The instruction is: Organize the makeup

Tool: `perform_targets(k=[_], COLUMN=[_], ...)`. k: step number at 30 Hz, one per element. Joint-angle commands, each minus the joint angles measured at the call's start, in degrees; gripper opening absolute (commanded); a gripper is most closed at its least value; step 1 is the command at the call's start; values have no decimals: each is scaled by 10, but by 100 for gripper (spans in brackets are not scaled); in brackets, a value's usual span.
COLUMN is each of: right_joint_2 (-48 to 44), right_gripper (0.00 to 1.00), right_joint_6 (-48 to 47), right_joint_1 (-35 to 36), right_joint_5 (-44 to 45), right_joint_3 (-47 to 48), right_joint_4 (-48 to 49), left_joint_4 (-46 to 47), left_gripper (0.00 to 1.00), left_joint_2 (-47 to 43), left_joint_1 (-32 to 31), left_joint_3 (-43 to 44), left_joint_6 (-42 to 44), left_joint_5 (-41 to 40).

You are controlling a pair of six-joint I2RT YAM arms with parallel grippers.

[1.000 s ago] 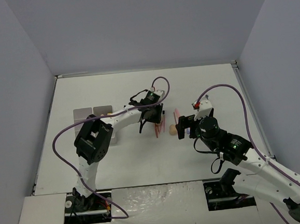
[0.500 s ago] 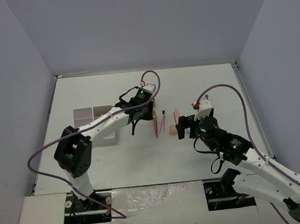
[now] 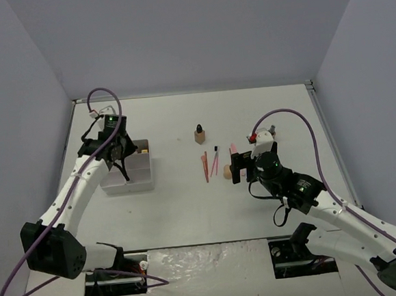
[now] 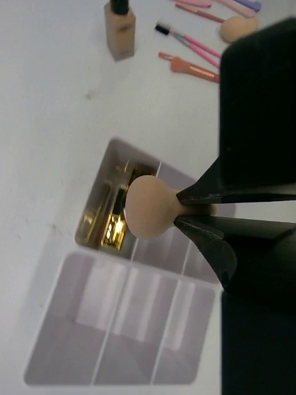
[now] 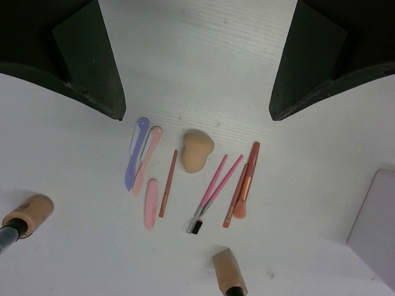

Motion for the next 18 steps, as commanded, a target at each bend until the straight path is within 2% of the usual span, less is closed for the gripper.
perform_targets(k=[1, 9, 12, 18], right_joint_2=[8, 1, 1, -1], right_gripper=[100, 100, 100, 100], right_joint_6=[0, -5, -7, -7], right_joint_1=[-4, -4, -5, -5], right_joint_5=[10, 14, 15, 20], right_joint_3=[29, 28, 27, 24], right_joint_4=[33, 32, 32, 32], left_joint_4=[-56, -42, -23, 1], left_gripper=[0, 0, 2, 2], left_joint_2=[-18, 12, 28, 52], left_joint_1=[72, 169, 179, 206], left_joint_3=[18, 21, 21, 29], left_joint_6=[-56, -63, -67, -88], left_joint_5=[-5, 65, 96, 104])
